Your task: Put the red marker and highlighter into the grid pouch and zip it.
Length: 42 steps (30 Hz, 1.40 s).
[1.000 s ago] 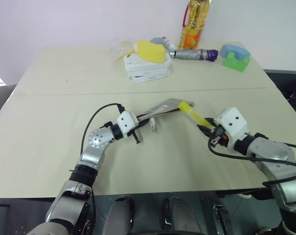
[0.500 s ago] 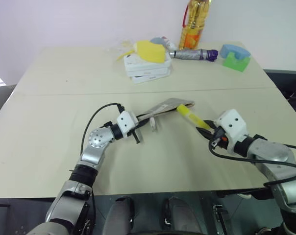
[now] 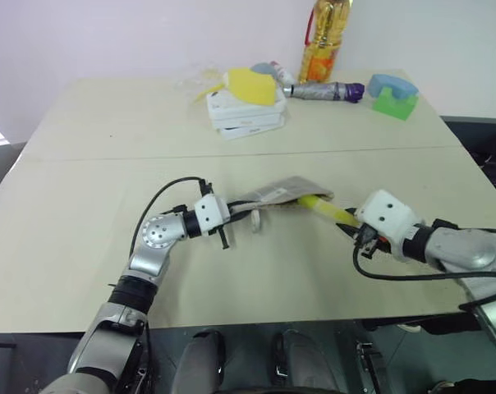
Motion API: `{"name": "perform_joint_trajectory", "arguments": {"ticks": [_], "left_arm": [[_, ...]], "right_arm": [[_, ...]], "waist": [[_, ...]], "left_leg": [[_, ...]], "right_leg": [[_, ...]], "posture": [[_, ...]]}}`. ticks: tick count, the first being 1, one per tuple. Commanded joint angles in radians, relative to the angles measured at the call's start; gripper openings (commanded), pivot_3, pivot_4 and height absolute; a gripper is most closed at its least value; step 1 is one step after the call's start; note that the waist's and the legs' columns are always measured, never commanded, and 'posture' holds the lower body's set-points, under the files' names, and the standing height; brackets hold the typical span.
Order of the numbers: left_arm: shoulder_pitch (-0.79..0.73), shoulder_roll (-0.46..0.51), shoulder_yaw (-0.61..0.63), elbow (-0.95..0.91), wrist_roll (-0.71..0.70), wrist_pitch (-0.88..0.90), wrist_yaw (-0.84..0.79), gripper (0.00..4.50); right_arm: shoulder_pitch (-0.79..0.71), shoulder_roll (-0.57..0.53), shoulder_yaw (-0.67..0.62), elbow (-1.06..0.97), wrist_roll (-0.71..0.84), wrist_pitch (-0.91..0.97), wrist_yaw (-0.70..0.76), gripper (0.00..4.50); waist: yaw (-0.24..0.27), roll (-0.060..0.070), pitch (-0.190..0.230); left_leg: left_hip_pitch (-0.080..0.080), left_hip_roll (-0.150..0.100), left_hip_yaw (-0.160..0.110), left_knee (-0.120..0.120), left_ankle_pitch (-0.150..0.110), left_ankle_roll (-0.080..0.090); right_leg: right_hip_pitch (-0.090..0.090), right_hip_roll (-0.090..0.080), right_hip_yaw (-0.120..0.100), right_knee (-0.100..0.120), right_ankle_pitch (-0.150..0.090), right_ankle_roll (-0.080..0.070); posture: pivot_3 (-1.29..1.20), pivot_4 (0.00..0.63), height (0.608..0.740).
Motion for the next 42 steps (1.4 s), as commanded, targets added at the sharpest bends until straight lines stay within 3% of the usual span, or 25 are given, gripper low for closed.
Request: {"name": "perform_joint_trajectory", "arguments": {"ticks": [1,10,14,17,18,22,26,30,37,40,42], "left_arm": [[-0.011,0.006,-0.018,-0.039,-0.04,-0.035,-0.06,0.0],[-0.005,0.011,-0.036,-0.06,-0.064,-0.042,-0.13,0.0],[0.005,0.013,-0.032,-0.066,-0.063,-0.038,-0.132,0.0],[0.016,0.013,-0.02,-0.067,-0.061,-0.025,-0.113,0.0],[0.019,0.011,-0.016,-0.067,-0.061,-0.021,-0.104,0.0],[0.006,-0.012,0.001,-0.044,-0.05,-0.006,-0.035,0.0],[-0.027,-0.051,0.012,-0.009,-0.017,-0.004,0.063,0.0],[-0.063,-0.105,0.015,0.029,0.015,-0.002,0.159,0.0],[-0.082,-0.138,0.009,0.047,0.046,-0.003,0.218,0.0],[-0.082,-0.139,0.005,0.047,0.05,-0.004,0.222,0.0],[-0.082,-0.139,0.007,0.045,0.05,-0.003,0.224,0.0]], "right_arm": [[-0.056,-0.05,0.065,-0.06,-0.043,-0.028,0.037,0.86],[-0.176,-0.047,0.23,-0.037,-0.145,-0.055,0.07,0.86],[-0.188,-0.013,0.205,-0.043,-0.126,-0.023,0.069,2.82],[-0.194,0.045,0.112,-0.067,-0.071,0.019,0.046,4.34],[-0.198,0.074,0.066,-0.083,-0.03,0.05,0.046,4.43],[-0.219,0.216,-0.118,-0.154,0.189,0.201,0.04,4.43],[-0.184,0.313,-0.187,-0.211,0.345,0.308,0.012,4.43],[-0.132,0.472,-0.141,-0.215,0.411,0.38,-0.12,4.43],[-0.153,0.677,-0.005,-0.087,0.332,0.357,-0.344,4.43],[-0.166,0.711,0.022,-0.033,0.302,0.323,-0.388,3.54],[-0.167,0.714,0.025,-0.024,0.3,0.31,-0.397,2.52]], "waist": [[0.0,0.0,0.0],[0.001,0.0,0.0],[0.0,0.0,0.0],[0.001,0.0,0.0],[0.001,0.0,0.0],[0.001,-0.001,0.0],[0.003,-0.001,0.0],[0.001,-0.002,0.0],[-0.001,-0.001,0.0],[-0.001,-0.001,0.0],[0.001,-0.001,0.0]], "left_leg": [[0.0,0.0,0.0,0.0,0.0,0.0],[0.0,0.0,0.0,0.001,0.0,0.0],[0.0,0.0,0.0,0.001,0.0,0.0],[0.0,0.0,0.0,0.001,0.0,0.0],[0.0,0.0,0.0,0.001,0.0,0.0],[0.0,0.0,-0.003,0.001,0.0,0.0],[0.0,0.0,-0.004,0.001,0.0,0.0],[-0.001,0.0,-0.004,0.001,0.0,0.0],[0.0,0.0,-0.004,0.001,0.0,0.0],[0.0,0.0,-0.004,0.001,0.0,0.0],[-0.001,0.0,-0.004,0.002,0.0,0.0]], "right_leg": [[0.0,0.0,0.0,0.0,0.0,0.0],[0.0,0.0,0.0,0.0,0.0,0.0],[0.0,0.0,0.0,0.0,0.0,0.0],[0.0,0.0,0.0,0.0,0.0,0.0],[0.0,0.0,0.0,0.0,0.0,0.0],[0.001,0.0,-0.001,0.0,0.0,0.0],[0.002,-0.001,-0.002,0.0,0.0,0.0],[0.002,-0.001,-0.002,0.0,0.0,0.0],[0.001,0.0,-0.002,0.001,0.0,0.0],[0.001,0.0,-0.002,0.001,0.0,0.0],[0.001,0.0,-0.002,0.001,0.0,0.0]], "posture": [[0.0,0.15,0.74],[0.0,0.15,0.74],[0.0,0.15,0.74],[0.0,0.15,0.74],[0.0,0.15,0.74],[0.0,0.15,0.74],[0.0,0.15,0.74],[0.0,0.15,0.74],[0.0,0.15,0.74],[0.0,0.15,0.74],[0.0,0.15,0.74]]}}
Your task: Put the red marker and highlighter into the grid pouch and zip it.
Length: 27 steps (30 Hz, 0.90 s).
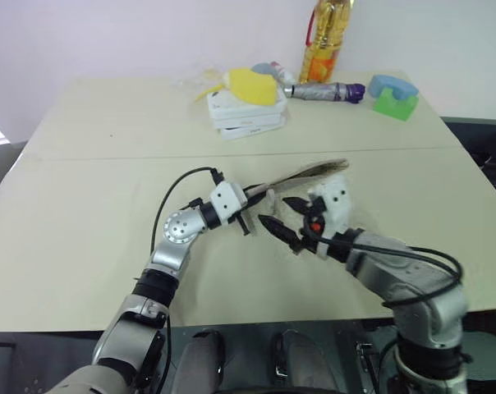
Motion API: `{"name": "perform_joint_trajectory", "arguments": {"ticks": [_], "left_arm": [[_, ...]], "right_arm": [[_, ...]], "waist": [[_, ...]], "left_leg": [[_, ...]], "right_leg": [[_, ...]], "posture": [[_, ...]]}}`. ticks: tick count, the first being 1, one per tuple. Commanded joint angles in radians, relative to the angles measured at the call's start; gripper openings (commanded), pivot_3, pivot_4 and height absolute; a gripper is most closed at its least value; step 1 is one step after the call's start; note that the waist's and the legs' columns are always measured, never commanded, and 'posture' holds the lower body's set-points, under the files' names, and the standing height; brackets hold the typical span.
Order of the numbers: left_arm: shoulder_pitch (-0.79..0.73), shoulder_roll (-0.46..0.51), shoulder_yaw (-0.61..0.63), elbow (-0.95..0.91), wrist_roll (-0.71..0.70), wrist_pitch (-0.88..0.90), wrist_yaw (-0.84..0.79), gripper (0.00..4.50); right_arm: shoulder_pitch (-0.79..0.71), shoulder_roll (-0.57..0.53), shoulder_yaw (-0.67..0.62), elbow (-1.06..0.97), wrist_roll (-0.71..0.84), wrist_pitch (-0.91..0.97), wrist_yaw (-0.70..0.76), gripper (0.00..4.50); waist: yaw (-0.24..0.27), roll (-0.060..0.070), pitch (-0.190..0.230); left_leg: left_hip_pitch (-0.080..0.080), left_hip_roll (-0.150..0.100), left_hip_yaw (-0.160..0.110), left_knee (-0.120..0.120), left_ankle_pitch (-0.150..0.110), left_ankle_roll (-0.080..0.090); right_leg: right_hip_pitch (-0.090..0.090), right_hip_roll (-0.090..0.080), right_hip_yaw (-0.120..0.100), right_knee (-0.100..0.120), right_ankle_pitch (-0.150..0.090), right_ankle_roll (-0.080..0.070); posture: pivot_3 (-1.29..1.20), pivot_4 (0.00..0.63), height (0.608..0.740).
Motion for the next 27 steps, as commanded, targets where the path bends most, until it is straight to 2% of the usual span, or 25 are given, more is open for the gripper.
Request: {"name": "perform_joint_trajectory", "arguments": {"ticks": [1,3,5,11,19,22,27], "left_arm": [[-0.018,-0.001,0.003,-0.024,-0.004,-0.009,0.011,0.0],[-0.017,0.0,0.004,-0.024,-0.005,-0.009,0.01,0.0],[-0.014,0.005,0.005,-0.025,-0.005,-0.01,0.009,0.0],[-0.004,0.033,0.011,-0.019,-0.007,-0.017,-0.006,0.0],[0.017,0.099,0.027,-0.006,-0.026,-0.027,-0.054,0.0],[0.021,0.111,0.028,-0.004,-0.033,-0.028,-0.061,0.0],[0.045,0.129,0.032,-0.031,-0.082,0.029,-0.116,0.0]], "right_arm": [[-0.015,0.004,-0.002,-0.006,-0.008,-0.045,-0.022,2.03],[-0.015,0.002,0.002,-0.003,-0.006,-0.051,-0.027,0.91],[-0.018,-0.01,-0.006,-0.003,-0.003,-0.058,-0.024,0.06],[-0.029,-0.15,-0.119,0.011,-0.025,-0.078,-0.003,0.06],[-0.019,-0.4,-0.381,0.159,-0.085,-0.112,0.004,0.06],[0.007,-0.425,-0.4,0.183,-0.09,-0.129,0.015,0.06],[0.093,-0.431,-0.347,0.12,-0.051,-0.121,0.075,0.06]], "waist": [[0.0,0.0,0.0],[-0.001,0.0,0.0],[-0.001,0.0,0.0],[0.0,0.0,0.0],[0.0,0.0,0.0],[-0.001,0.0,0.0],[-0.002,0.0,0.0]], "left_leg": [[0.0,0.0,0.0,0.0,0.0,0.0],[0.0,0.0,0.0,0.0,0.0,0.0],[0.0,0.0,0.0,0.0,0.0,0.0],[0.0,0.0,0.0,0.0,0.0,0.0],[0.0,0.0,0.002,0.0,0.0,0.0],[0.0,0.0,0.004,-0.001,0.0,0.0],[0.0,0.0,0.005,-0.001,0.0,0.0]], "right_leg": [[0.0,0.0,0.0,0.0,0.0,0.0],[0.0,0.0,0.0,0.0,0.0,0.0],[0.0,0.0,0.0,0.0,0.0,0.0],[0.0,0.0,0.0,0.0,0.0,0.0],[0.0,0.0,0.0,-0.001,0.0,0.0],[0.0,0.0,0.0,0.0,0.0,0.0],[0.0,0.0,0.001,0.0,0.0,0.0]], "posture": [[0.0,0.15,0.74],[0.0,0.15,0.74],[0.0,0.15,0.74],[0.0,0.15,0.74],[0.0,0.15,0.74],[0.0,0.15,0.74],[0.0,0.15,0.74]]}}
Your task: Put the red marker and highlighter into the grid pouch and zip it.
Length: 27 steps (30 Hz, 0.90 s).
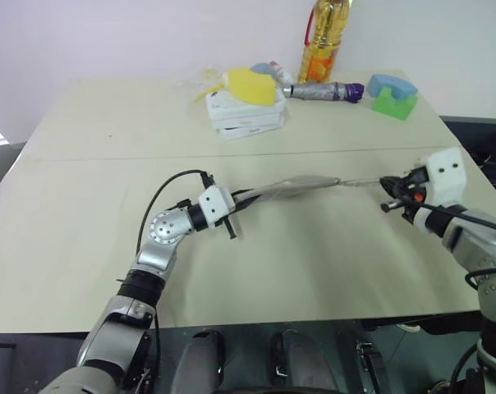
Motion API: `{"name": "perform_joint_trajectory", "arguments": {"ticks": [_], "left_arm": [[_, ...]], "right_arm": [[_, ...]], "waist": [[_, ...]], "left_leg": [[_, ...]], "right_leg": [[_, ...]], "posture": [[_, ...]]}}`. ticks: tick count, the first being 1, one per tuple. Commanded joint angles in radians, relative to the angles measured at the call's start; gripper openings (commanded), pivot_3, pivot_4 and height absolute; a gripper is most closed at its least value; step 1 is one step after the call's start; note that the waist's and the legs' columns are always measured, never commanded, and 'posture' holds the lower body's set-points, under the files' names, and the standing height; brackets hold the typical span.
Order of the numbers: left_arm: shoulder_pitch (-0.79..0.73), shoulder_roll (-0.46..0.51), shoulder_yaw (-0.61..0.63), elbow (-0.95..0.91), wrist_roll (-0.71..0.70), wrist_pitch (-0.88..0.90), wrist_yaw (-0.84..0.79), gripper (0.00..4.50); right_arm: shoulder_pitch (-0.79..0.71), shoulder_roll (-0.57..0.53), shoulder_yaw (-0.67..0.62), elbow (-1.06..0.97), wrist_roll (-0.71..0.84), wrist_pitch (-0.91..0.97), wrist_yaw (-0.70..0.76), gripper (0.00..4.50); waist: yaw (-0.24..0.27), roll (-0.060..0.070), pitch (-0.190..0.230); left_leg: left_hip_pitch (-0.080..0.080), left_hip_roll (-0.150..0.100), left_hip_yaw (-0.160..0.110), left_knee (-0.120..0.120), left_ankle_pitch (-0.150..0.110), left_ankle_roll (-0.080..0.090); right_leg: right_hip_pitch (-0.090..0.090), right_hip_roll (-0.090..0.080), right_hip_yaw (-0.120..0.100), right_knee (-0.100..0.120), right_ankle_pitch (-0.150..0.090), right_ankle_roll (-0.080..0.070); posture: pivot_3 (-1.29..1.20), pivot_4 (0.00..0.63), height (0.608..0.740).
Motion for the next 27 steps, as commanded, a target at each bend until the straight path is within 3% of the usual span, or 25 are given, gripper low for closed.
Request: {"name": "perform_joint_trajectory", "arguments": {"ticks": [1,3,8,9,10,17,27], "left_arm": [[0.026,0.035,0.034,-0.04,-0.071,0.079,-0.049,0.32],[0.037,0.049,0.041,-0.058,-0.092,0.125,-0.063,1.04],[0.136,0.108,0.099,-0.158,-0.174,0.339,-0.057,3.64],[0.155,0.117,0.111,-0.181,-0.188,0.378,-0.054,3.66],[0.188,0.134,0.124,-0.206,-0.198,0.41,-0.053,3.66],[0.368,0.194,0.256,-0.298,-0.22,0.569,0.073,3.66],[0.461,0.197,0.343,-0.378,-0.236,0.639,0.171,3.66]], "right_arm": [[0.047,-0.02,0.009,-0.079,0.033,-0.008,0.054,0.3],[0.078,-0.019,0.014,-0.095,0.054,-0.003,0.081,0.96],[0.21,-0.024,0.02,-0.113,0.029,-0.092,0.138,3.62],[0.227,-0.023,0.016,-0.112,0.023,-0.113,0.144,4.18],[0.245,-0.013,0.005,-0.107,0.022,-0.147,0.151,4.46],[0.36,0.058,-0.063,-0.084,0.06,-0.312,0.214,4.46],[0.408,0.114,-0.046,-0.011,0.031,-0.475,0.224,4.46]], "waist": [[0.0,0.0,0.0],[-0.002,0.0,0.0],[0.001,0.0,0.0],[0.001,0.0,0.0],[0.0,0.0,0.0],[0.0,0.0,0.0],[-0.002,0.003,-0.002]], "left_leg": [[0.0,0.0,0.0,0.0,0.0,0.0],[0.0,0.001,-0.001,0.0,0.0,0.0],[0.0,0.0,-0.003,0.0,0.0,0.0],[0.0,0.001,-0.004,0.0,0.0,0.0],[0.0,0.001,-0.004,0.0,0.0,0.0],[0.001,0.002,-0.004,0.0,0.0,0.0],[0.004,0.002,-0.002,-0.002,0.0,0.0]], "right_leg": [[0.0,0.0,0.0,0.0,0.0,0.0],[0.0,0.0,0.0,0.0,0.0,0.0],[0.0,0.0,0.0,0.0,0.0,0.0],[0.0,0.0,0.0,0.0,0.0,0.0],[0.0,0.0,0.0,0.0,0.0,0.0],[0.001,0.0,0.001,0.0,0.0,0.0],[0.002,0.001,0.002,0.0,0.0,0.0]], "posture": [[0.0,0.15,0.74],[0.0,0.15,0.74],[0.0,0.15,0.74],[0.0,0.15,0.74],[0.0,0.15,0.74],[0.0,0.15,0.74],[0.0,0.15,0.74]]}}
